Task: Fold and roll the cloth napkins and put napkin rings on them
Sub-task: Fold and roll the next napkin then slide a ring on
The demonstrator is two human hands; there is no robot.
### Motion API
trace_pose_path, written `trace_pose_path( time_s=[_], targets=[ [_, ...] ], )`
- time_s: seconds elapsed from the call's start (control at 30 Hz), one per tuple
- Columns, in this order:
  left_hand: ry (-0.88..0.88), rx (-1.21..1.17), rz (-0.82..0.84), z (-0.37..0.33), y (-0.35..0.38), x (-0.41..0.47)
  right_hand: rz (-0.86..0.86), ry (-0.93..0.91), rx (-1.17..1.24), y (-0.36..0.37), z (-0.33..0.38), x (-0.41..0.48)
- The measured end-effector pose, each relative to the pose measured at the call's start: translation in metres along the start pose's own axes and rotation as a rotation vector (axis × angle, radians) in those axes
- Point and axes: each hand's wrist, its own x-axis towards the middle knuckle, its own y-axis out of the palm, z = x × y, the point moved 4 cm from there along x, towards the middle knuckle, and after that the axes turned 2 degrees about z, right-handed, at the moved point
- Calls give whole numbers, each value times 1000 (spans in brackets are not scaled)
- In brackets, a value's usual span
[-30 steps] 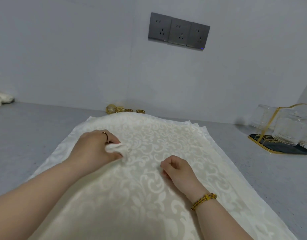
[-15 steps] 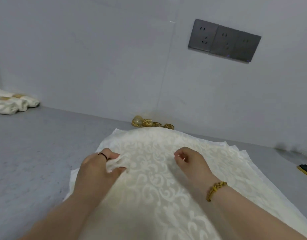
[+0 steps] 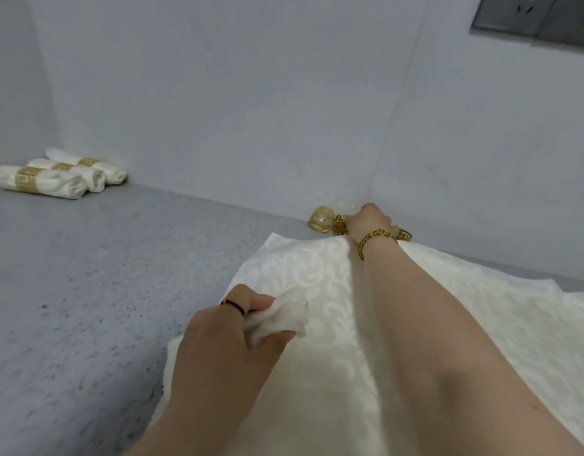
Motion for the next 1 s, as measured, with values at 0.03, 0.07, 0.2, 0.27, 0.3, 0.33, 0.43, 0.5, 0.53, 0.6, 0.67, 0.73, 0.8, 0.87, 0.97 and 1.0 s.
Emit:
trace_pose_path(
  time_s=[0.03, 0.07, 0.2, 0.27, 0.3, 0.33, 0.43, 0.5, 0.53, 0.6, 0.67, 0.73, 0.8, 0.87, 0.97, 1.0],
  targets=[
    [2, 2, 5, 1, 1, 0, 0, 20, 12, 0, 0, 4],
    [2, 4, 7, 1, 2, 0, 3, 31, 19, 1, -1, 6],
    [11, 7, 40, -2, 2, 0, -8, 31, 23, 2, -1, 5],
    [28, -16, 51, 0, 3, 0, -13, 14, 76, 0, -2, 1],
    [33, -32, 56, 0, 3, -1, -10, 5, 118, -1, -3, -1],
    [46, -40, 56, 0, 2, -2, -16, -5, 177, -4, -3, -3],
    [60, -25, 41, -2, 1, -2, -39, -29, 301, -20, -4, -13],
    [37, 6, 46, -4, 2, -2, -37, -55, 349, -30, -3, -21],
    [43, 29, 49, -4, 2, -2, -23, -71, 376, -35, -3, -24],
    [71, 54, 46, -5, 3, -2, 4, -113, 448, -46, -3, -30],
    [69, 50, 39, -6, 4, -3, 12, -181, 523, -62, -6, -44],
    [27, 37, 45, -7, 1, -5, 18, -276, 532, -80, -10, -73],
    [25, 5, 75, -11, 1, -8, 2, -386, 452, -98, -21, -115],
    [48, 36, 92, -19, -1, -14, 26, -505, 300, -112, -40, -162],
    [71, 38, 128, -30, -2, -21, 59, -656, -1, -119, -68, -232],
    [71, 28, 149, -35, -2, -24, 11, -692, -76, -119, -78, -249]
  ],
)
